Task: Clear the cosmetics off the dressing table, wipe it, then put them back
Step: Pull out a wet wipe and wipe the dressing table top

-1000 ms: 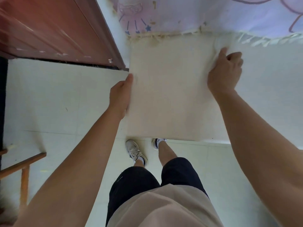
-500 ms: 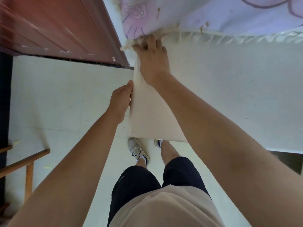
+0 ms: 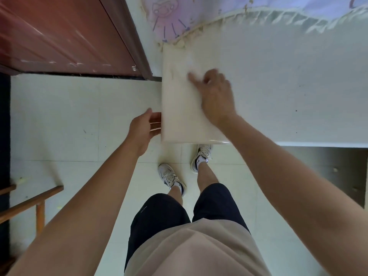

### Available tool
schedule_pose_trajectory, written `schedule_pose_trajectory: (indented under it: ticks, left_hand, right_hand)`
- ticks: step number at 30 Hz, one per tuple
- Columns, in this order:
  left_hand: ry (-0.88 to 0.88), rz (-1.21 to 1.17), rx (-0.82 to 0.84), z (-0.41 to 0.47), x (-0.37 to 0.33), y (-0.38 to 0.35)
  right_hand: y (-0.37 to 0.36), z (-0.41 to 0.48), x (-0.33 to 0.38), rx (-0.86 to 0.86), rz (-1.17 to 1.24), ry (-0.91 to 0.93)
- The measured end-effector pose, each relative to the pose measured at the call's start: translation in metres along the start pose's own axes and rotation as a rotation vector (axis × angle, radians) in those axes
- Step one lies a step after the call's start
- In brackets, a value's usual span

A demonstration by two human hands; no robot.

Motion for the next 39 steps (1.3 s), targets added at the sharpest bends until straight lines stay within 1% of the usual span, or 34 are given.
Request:
schedule_pose_trajectory:
  ticks: [2, 4, 5, 6, 7, 8, 9, 10, 12, 14, 15, 16, 17, 18, 19, 21, 23, 24, 25, 26, 27, 28, 29, 31, 32, 33, 34, 35, 36, 37, 39]
  left_hand:
    - [0.036, -0.153, -0.032, -0.005, 0.004, 0.003]
    - [0.043, -0.193, -0.023, -0.011, 0.007, 0.003]
    - [0.037, -0.184, -0.020, -0.015, 0.010, 0.003]
    - [0.019, -0.168, -0.038, -0.018, 0.011, 0.004]
    - [-0.008, -0.144, -0.068, -0.020, 0.011, 0.004]
    - [-0.038, -0.108, -0.095, -0.022, 0.009, 0.004]
    - [-0.066, -0.068, -0.112, -0.023, 0.007, 0.002]
    - [-0.089, -0.029, -0.119, -0.026, 0.005, 0.000]
    - [-0.118, 0.023, -0.121, -0.033, 0.002, -0.006]
    - [-0.141, 0.044, -0.110, -0.042, 0.003, -0.011]
    - [-0.153, 0.044, -0.105, -0.047, 0.003, -0.014]
    - [-0.164, 0.044, -0.103, -0.051, 0.004, -0.017]
    - [-0.175, 0.049, -0.104, -0.055, 0.003, -0.019]
    - [-0.178, 0.056, -0.113, -0.059, 0.002, -0.021]
    - [-0.172, 0.060, -0.128, -0.062, 0.001, -0.022]
    - [-0.167, 0.056, -0.147, -0.068, 0.002, -0.026]
    - [-0.166, 0.058, -0.148, -0.074, 0.004, -0.030]
    - [-0.158, 0.064, -0.152, -0.076, 0.005, -0.032]
    - [-0.149, 0.069, -0.166, -0.078, 0.006, -0.032]
    - [-0.140, 0.074, -0.186, -0.080, 0.006, -0.032]
    - [-0.135, 0.081, -0.204, -0.082, 0.007, -0.033]
    - [-0.133, 0.091, -0.221, -0.083, 0.009, -0.034]
    - [-0.134, 0.096, -0.239, -0.085, 0.011, -0.035]
    - [-0.124, 0.098, -0.277, -0.088, 0.016, -0.039]
    - [-0.114, 0.099, -0.290, -0.091, 0.017, -0.041]
    - [-0.108, 0.101, -0.298, -0.092, 0.018, -0.043]
    - [-0.103, 0.106, -0.302, -0.094, 0.018, -0.046]
    - [-0.101, 0.113, -0.301, -0.097, 0.018, -0.046]
    - [-0.100, 0.119, -0.293, -0.098, 0.017, -0.049]
    - [-0.100, 0.121, -0.285, -0.100, 0.015, -0.049]
    - [-0.109, 0.124, -0.256, -0.111, 0.011, -0.044]
  right_hand:
    - [-0.012, -0.048, 0.033, 0.058, 0.019, 0.270]
    - [-0.019, -0.097, 0.051, 0.093, 0.058, 0.471]
    - [-0.018, -0.113, 0.052, 0.102, 0.098, 0.505]
    - [-0.014, -0.122, 0.046, 0.091, 0.151, 0.492]
    - [-0.005, -0.123, 0.035, 0.049, 0.222, 0.434]
    - [0.005, -0.119, 0.016, -0.021, 0.291, 0.335]
    - [0.017, -0.110, -0.008, -0.098, 0.340, 0.191]
    - [0.027, -0.099, -0.036, -0.165, 0.357, 0.010]
    - [0.043, -0.080, -0.097, -0.269, 0.333, -0.358]
    - [0.048, -0.071, -0.147, -0.296, 0.252, -0.648]
    - [0.045, -0.071, -0.163, -0.269, 0.190, -0.755]
    - [0.040, -0.075, -0.169, -0.232, 0.119, -0.823]
    - [0.035, -0.080, -0.165, -0.198, 0.051, -0.834]
    - [0.028, -0.086, -0.151, -0.170, -0.002, -0.773]
    - [0.020, -0.092, -0.126, -0.144, -0.023, -0.639]
    - [0.003, -0.112, -0.064, -0.047, 0.021, -0.261]
    - [-0.009, -0.138, -0.014, 0.104, 0.026, 0.107]
    - [-0.012, -0.146, -0.003, 0.172, 0.013, 0.223]
    - [-0.010, -0.149, -0.002, 0.203, 0.036, 0.279]
    - [-0.001, -0.148, -0.009, 0.186, 0.101, 0.275]
    - [0.012, -0.142, -0.023, 0.117, 0.172, 0.230]
    - [0.027, -0.132, -0.043, 0.021, 0.234, 0.147]
    - [0.041, -0.122, -0.071, -0.086, 0.272, 0.019]
    - [0.064, -0.100, -0.147, -0.230, 0.299, -0.340]
    - [0.072, -0.093, -0.187, -0.249, 0.290, -0.546]
    - [0.074, -0.090, -0.224, -0.214, 0.254, -0.734]
    - [0.072, -0.093, -0.251, -0.133, 0.175, -0.870]
    - [0.069, -0.098, -0.262, -0.049, 0.070, -0.916]
    - [0.064, -0.103, -0.259, 0.008, -0.022, -0.884]
    - [0.057, -0.107, -0.243, 0.031, -0.077, -0.775]
    - [0.037, -0.120, -0.181, 0.082, -0.118, -0.442]
Point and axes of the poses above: each hand's wrist, its own z-axis towards the middle knuckle, its own y-axis out of the back of the hand, x = y × z, the point moved 6 cm from there along z, towards the middle knuckle, and after that the axes turned 15 degrees about -y, right-handed, at the moved point
